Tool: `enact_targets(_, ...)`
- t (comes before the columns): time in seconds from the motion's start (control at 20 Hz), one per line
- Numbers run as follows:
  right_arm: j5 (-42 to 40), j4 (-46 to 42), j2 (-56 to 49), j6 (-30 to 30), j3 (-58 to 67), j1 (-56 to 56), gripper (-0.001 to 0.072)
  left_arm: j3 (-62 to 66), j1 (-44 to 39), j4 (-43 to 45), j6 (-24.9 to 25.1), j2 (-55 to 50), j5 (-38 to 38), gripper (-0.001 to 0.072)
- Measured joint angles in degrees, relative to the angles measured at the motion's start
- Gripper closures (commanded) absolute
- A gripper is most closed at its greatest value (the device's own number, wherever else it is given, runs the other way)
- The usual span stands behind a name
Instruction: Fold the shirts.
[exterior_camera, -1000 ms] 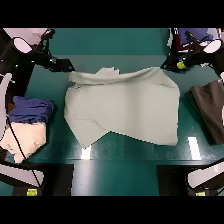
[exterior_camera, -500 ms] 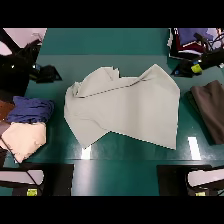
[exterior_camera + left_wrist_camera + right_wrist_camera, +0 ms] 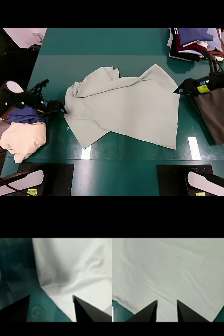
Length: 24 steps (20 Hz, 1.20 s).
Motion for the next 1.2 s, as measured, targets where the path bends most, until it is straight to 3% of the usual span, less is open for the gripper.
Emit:
enact_targets(0.3, -0.63, 0.0, 5.79, -0.09, -3.93, -0.04, 0.0427, -2.95, -0.72, -2.29, 0.2, -0.31, 4.02, 0.0092)
enact_targets(0.35, -0.72, 0.0, 6.34, -0.11, -4.11, -0.04, 0.0427, -3.08, -1.09, -2.54, 0.2, -0.63, 4.39, 0.0196)
enact_targets(0.45, -0.79, 0.02, 7.23, -0.11, -4.35, -0.07, 0.0427, -3.23, -1.97, -2.67, 0.15, -1.11, 5.35, 0.0531)
enact_targets(0.5, -0.81, 0.0, 7.67, -0.11, -4.39, -0.07, 0.0427, -3.3, -2.34, -2.95, 0.13, -1.22, 5.81, 0.0646)
enact_targets(0.55, -0.79, 0.0, 8.07, -0.09, -4.46, -0.07, 0.0427, -3.34, -2.62, -3.39, -0.02, -1.36, 6.38, 0.0683)
enact_targets(0.8, 1.4, -0.37, 10.95, 1.4, -6.51, -2.54, 0.0423, -2.25, -3.19, -5.55, 0.0, -0.61, 6.54, 0.0684)
enact_targets(0.85, 2.19, -0.94, 11.96, 1.99, -8.28, -3.89, 0.0345, -1.77, -3.23, -5.66, 0.2, 0.09, 6.34, 0.0684)
enact_targets(0.9, 2.56, -1.86, 13.14, 2.8, -10.84, -5.57, 0.0208, -1.2, -3.28, -5.77, 0.46, 0.98, 6.03, 0.0684)
enact_targets(0.95, 2.86, -2.97, 14.27, 3.3, -13.73, -7.34, 0.0161, -0.68, -3.32, -5.99, 0.74, 1.81, 5.92, 0.0684)
enact_targets(1.2, 5.11, -5.51, 17.49, 4.63, -30.93, -15.87, 0.0192, 1.03, -3.32, -6.12, 1.6, 4.55, 5.55, 0.0683)
